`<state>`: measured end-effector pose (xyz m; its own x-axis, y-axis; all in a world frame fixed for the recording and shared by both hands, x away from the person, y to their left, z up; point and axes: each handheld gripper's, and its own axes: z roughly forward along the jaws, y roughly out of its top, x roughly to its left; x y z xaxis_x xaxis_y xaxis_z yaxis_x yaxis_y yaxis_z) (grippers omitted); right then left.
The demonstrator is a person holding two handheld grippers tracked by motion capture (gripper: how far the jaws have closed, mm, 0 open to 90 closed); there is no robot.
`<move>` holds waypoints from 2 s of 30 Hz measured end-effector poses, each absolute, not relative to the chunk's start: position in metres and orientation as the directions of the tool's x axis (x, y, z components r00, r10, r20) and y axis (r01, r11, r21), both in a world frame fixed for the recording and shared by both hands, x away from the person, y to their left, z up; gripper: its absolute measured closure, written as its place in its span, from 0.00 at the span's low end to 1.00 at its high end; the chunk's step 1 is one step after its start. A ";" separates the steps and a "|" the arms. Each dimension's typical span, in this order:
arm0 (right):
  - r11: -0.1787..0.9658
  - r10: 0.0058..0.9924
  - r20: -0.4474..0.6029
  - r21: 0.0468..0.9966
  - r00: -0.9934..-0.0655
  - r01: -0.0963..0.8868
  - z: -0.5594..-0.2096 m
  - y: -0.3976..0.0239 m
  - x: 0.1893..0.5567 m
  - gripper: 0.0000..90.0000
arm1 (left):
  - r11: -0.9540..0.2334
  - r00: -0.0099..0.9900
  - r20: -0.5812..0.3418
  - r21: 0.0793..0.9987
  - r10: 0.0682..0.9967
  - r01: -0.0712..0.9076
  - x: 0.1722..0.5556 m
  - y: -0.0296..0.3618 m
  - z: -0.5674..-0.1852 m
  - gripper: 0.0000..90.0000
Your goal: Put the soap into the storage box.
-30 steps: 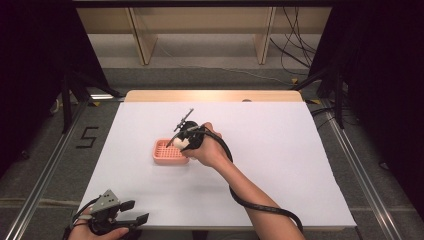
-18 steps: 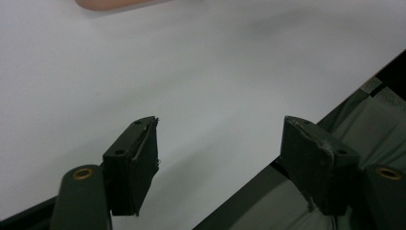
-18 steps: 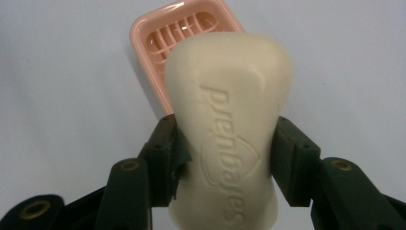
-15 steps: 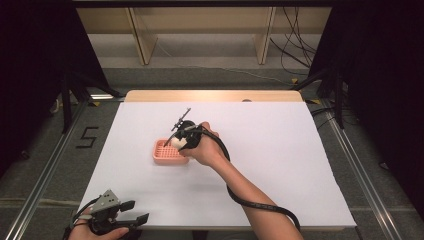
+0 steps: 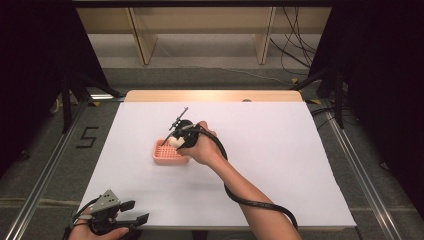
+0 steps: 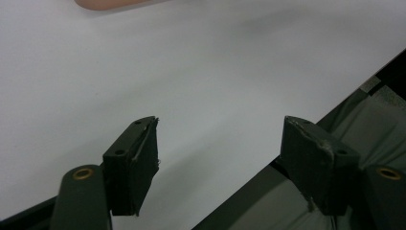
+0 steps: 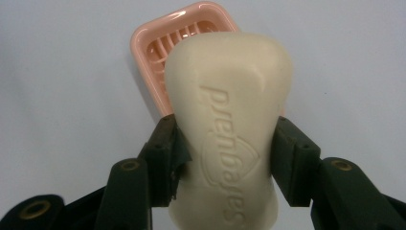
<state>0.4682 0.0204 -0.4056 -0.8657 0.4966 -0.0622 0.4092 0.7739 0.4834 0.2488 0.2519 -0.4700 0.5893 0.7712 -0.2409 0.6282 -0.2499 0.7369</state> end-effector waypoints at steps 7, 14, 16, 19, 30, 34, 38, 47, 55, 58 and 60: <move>0.777 0.494 -0.069 0.483 -0.867 0.404 -0.406 0.026 0.470 0.56 | -0.259 0.596 -0.228 0.743 0.769 0.618 0.249 0.253 -0.470 0.32; 0.781 0.485 -0.069 0.482 -0.872 0.397 -0.405 0.031 0.470 0.56 | -0.251 0.590 -0.240 0.736 0.771 0.628 0.249 0.252 -0.470 0.32; 0.781 0.484 -0.068 0.484 -0.872 0.395 -0.405 0.032 0.471 0.56 | -0.259 0.598 -0.227 0.744 0.769 0.616 0.249 0.253 -0.470 0.32; 0.780 0.486 -0.068 0.484 -0.871 0.397 -0.405 0.033 0.471 0.56 | -0.260 0.597 -0.226 0.743 0.770 0.616 0.249 0.253 -0.470 0.32; 0.780 0.486 -0.066 0.482 -0.871 0.399 -0.407 0.036 0.473 0.56 | -0.260 0.597 -0.228 0.742 0.769 0.618 0.249 0.253 -0.470 0.32; 0.782 0.481 -0.069 0.484 -0.874 0.392 -0.407 0.038 0.473 0.56 | -0.262 0.597 -0.226 0.741 0.770 0.618 0.249 0.253 -0.470 0.32; 0.781 0.481 -0.066 0.484 -0.874 0.393 -0.407 0.040 0.474 0.56 | -0.261 0.597 -0.226 0.742 0.770 0.618 0.249 0.253 -0.470 0.32; 0.782 0.479 -0.067 0.485 -0.875 0.391 -0.408 0.043 0.477 0.56 | -0.263 0.598 -0.226 0.740 0.769 0.619 0.249 0.253 -0.470 0.32; 0.785 0.475 -0.065 0.482 -0.877 0.390 -0.409 0.046 0.479 0.56 | -0.254 0.594 -0.232 0.743 0.770 0.619 0.249 0.253 -0.470 0.32; 0.786 0.476 -0.063 0.477 -0.877 0.392 -0.410 0.048 0.480 0.56 | -0.252 0.593 -0.229 0.746 0.772 0.616 0.249 0.253 -0.471 0.32; 0.787 0.473 -0.061 0.477 -0.879 0.391 -0.411 0.049 0.481 0.56 | -0.256 0.596 -0.232 0.742 0.769 0.620 0.249 0.253 -0.470 0.32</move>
<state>0.4805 0.0485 -0.4115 -0.8788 0.4733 -0.0610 0.3908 0.7870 0.4775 0.2489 0.2532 -0.4700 0.5957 0.7691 -0.2317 0.6196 -0.2564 0.7419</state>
